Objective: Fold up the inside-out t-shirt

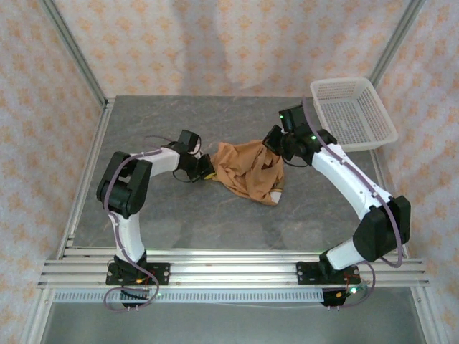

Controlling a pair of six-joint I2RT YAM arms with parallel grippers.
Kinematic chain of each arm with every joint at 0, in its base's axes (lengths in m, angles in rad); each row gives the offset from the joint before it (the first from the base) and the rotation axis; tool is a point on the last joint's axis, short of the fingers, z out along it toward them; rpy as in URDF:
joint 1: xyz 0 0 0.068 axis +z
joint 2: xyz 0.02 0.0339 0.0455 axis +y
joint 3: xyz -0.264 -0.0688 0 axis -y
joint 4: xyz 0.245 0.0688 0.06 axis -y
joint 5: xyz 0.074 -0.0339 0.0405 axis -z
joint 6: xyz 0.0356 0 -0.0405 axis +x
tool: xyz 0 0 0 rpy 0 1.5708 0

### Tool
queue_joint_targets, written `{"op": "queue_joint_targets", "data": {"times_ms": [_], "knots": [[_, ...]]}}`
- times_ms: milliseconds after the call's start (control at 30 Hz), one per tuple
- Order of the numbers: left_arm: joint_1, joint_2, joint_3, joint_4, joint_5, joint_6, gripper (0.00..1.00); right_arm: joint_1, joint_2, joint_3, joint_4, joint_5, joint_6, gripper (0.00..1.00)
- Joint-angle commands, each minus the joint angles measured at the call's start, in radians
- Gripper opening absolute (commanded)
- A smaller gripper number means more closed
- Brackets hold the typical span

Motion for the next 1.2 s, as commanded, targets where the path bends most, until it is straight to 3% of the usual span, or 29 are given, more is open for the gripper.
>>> {"op": "queue_joint_targets", "data": {"times_ms": [0, 100, 233, 333, 433, 667, 933, 1167], "knots": [[0.038, -0.063, 0.088, -0.078, -0.04, 0.023, 0.0, -0.074, -0.039, 0.052, -0.076, -0.006, -0.035, 0.0], [0.139, -0.197, 0.191, -0.258, -0.07, 0.098, 0.0, -0.221, -0.116, 0.121, -0.161, -0.042, -0.069, 0.0], [0.327, -0.353, 0.292, -0.365, -0.038, 0.118, 0.0, -0.416, -0.208, 0.202, -0.245, -0.116, -0.085, 0.0], [0.457, -0.425, 0.309, -0.376, 0.029, 0.096, 0.0, -0.471, -0.226, 0.239, -0.281, -0.159, -0.089, 0.0], [0.522, -0.462, 0.3, -0.385, 0.081, 0.084, 0.0, -0.49, -0.235, 0.248, -0.291, -0.177, -0.084, 0.0], [0.537, -0.542, 0.287, -0.403, 0.099, 0.076, 0.0, -0.495, -0.244, 0.278, -0.293, -0.244, -0.071, 0.0], [0.55, -0.727, 0.393, -0.451, 0.052, 0.058, 0.0, -0.495, -0.335, 0.314, -0.301, -0.425, -0.048, 0.0], [0.551, -0.667, 0.463, -0.459, 0.022, 0.092, 0.0, -0.494, -0.299, 0.211, -0.239, -0.363, -0.064, 0.0]]}}
